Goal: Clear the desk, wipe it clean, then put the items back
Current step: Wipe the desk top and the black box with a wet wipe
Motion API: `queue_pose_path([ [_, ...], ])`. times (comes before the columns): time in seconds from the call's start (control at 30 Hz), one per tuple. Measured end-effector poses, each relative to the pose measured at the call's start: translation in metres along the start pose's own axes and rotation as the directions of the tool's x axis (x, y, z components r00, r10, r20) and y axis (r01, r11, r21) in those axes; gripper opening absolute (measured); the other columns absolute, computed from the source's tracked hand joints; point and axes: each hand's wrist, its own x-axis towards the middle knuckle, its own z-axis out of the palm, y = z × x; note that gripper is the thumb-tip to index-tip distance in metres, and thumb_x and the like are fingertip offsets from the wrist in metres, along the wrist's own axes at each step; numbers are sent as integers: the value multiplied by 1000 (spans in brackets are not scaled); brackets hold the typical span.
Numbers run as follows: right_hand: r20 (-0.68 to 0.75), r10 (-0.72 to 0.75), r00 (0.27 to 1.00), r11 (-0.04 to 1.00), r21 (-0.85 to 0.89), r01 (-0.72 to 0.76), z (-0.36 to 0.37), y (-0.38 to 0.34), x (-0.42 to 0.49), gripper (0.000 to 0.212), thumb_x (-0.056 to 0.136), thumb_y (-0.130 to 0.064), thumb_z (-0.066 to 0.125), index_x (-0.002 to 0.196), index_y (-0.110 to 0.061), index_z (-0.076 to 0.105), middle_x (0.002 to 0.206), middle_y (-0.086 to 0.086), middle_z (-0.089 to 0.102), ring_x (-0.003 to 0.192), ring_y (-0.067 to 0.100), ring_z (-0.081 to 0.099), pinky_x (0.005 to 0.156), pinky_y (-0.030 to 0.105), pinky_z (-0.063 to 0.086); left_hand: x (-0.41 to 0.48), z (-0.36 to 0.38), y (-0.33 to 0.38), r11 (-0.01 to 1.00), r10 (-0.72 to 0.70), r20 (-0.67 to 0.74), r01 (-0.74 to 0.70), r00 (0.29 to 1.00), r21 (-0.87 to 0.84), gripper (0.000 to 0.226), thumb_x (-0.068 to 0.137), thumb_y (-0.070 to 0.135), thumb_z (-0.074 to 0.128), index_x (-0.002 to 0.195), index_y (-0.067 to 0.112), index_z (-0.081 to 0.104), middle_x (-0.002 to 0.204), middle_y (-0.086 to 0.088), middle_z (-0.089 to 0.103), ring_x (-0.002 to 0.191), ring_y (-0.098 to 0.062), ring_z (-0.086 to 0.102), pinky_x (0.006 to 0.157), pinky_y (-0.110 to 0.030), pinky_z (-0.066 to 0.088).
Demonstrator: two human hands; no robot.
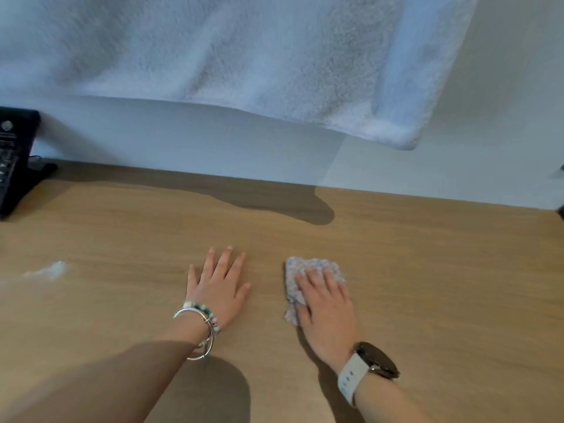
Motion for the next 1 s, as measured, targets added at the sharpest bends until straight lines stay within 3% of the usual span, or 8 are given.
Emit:
queue_pose_path([
  [0.13, 164, -135, 977, 991, 3, 136, -14, 13, 19, 59, 83, -46, 22, 132, -33, 52, 140, -11, 49, 133, 17, 43, 107, 36, 32, 17, -4, 12, 993, -95, 72, 100, 993, -64, 60, 98, 51, 20, 148, 34, -8, 156, 10, -18, 143, -22, -18, 113, -54, 1],
  [0.33, 86, 355, 931, 934, 3, -357, -40, 98, 66, 53, 99, -44, 22, 150, -30, 16, 159, -5, 8, 146, 25, 1, 117, 44, 6, 26, -7, 9, 987, -116, 130, 128, 985, -92, 63, 96, 53, 23, 147, 37, -11, 154, 15, -22, 142, -22, -21, 112, -57, 0],
  [0.5, 127, -277, 952, 960, -7, 280, -9, 0, 28, 52, 82, -41, 33, 126, -30, 59, 132, -4, 58, 123, 26, 53, 97, 49, 45, 27, -8, 15, 978, -158, 83, 167, 984, -128, 60, 97, 51, 24, 147, 39, -6, 154, 18, -17, 143, -22, -18, 112, -58, 1],
  [0.57, 143, -313, 939, 949, 9, 315, -17, 16, 33, 50, 88, -40, 32, 134, -32, 50, 142, -8, 48, 133, 22, 43, 107, 43, 37, 27, -10, 15, 977, -154, 83, 165, 985, -138, 58, 98, 48, 25, 147, 40, -4, 155, 18, -15, 143, -21, -17, 112, -58, 1],
  [0.63, 156, -104, 982, 995, 7, 105, -24, 62, 56, 50, 98, -40, 25, 148, -32, 23, 157, -9, 17, 146, 19, 11, 117, 40, 9, 27, -11, 14, 978, -141, 91, 153, 986, -141, 58, 98, 46, 26, 147, 39, -4, 155, 18, -14, 143, -22, -17, 112, -58, 2],
  [0.77, 54, 307, 950, 951, 4, -308, -35, 89, 81, 53, 100, -40, 25, 151, -28, 13, 159, -5, 6, 146, 24, 1, 118, 44, 4, 28, -12, 10, 978, -124, 117, 142, 985, -155, 62, 97, 46, 31, 147, 39, -4, 154, 18, -16, 143, -22, -19, 111, -59, -1],
  [0.9, 168, -202, 965, 977, 110, 185, -15, 15, 38, 69, 86, -49, 1, 149, -30, 19, 157, -11, 9, 146, 20, 1, 114, 35, -8, 29, -12, 8, 974, -116, 139, 140, 983, -176, 64, 96, 44, 35, 147, 39, -4, 154, 18, -17, 142, -21, -20, 111, -59, -2],
  [1.0, 45, -269, 962, 963, -21, 270, -20, 40, 55, 60, 89, -39, 17, 141, -24, 41, 150, -5, 34, 140, 26, 30, 115, 44, 18, 30, -12, 6, 974, -114, 132, 138, 985, -183, 65, 96, 42, 35, 147, 40, -5, 154, 18, -17, 142, -21, -21, 111, -58, -3],
])
